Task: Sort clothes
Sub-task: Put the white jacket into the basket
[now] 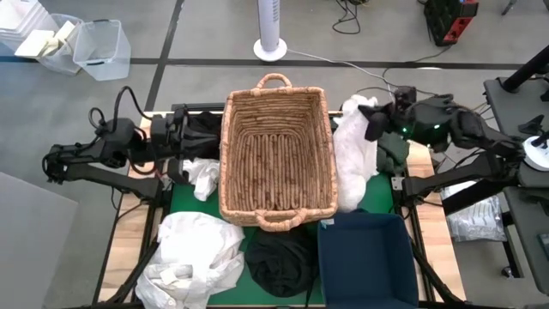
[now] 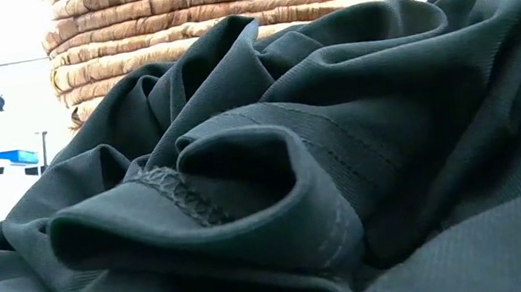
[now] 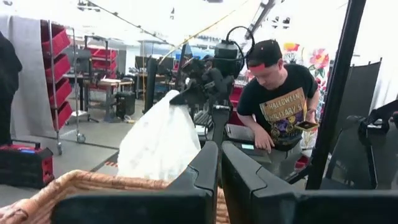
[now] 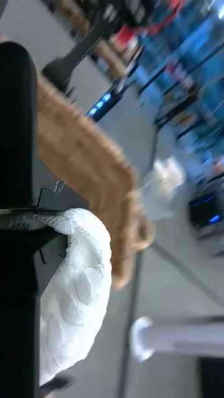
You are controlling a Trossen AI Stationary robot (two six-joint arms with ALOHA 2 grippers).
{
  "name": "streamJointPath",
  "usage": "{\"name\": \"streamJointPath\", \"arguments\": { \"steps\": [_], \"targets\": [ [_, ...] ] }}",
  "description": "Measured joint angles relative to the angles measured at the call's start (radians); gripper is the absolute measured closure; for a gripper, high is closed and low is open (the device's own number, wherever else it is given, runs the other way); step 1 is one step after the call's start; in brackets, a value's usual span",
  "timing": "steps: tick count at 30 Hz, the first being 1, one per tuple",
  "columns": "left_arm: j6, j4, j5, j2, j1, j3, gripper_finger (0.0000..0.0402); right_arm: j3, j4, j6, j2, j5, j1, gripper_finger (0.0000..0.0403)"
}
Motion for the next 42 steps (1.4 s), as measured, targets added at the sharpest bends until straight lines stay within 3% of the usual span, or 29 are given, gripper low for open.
{"name": "streamJointPath", "arguments": {
  "steps": [7,15,24,30,42],
  "targets": [
    [0.0,0.037,0.0,-0.005,0.0,0.0,0.0401,0.039,0.305,-0.23,0.0,-0.015,0.0,0.0391],
    [-0.004,0.098,0.001,-0.013,0.0,0.0,0.0401,0.084,0.647,-0.423,0.003,-0.168,0.0,0.0391],
    [-0.005,0.22,0.002,-0.031,0.0,0.0,0.0402,0.129,0.964,-0.519,0.016,-0.339,0.0,0.0391],
    [-0.007,0.253,0.002,-0.047,0.0,0.0,0.0401,0.26,1.0,-0.54,0.09,-0.425,0.0,0.0391],
    [-0.124,0.258,0.003,-0.066,0.0,0.0,0.0401,0.679,1.003,-0.57,0.339,-0.569,0.0,0.0391]
  ]
}}
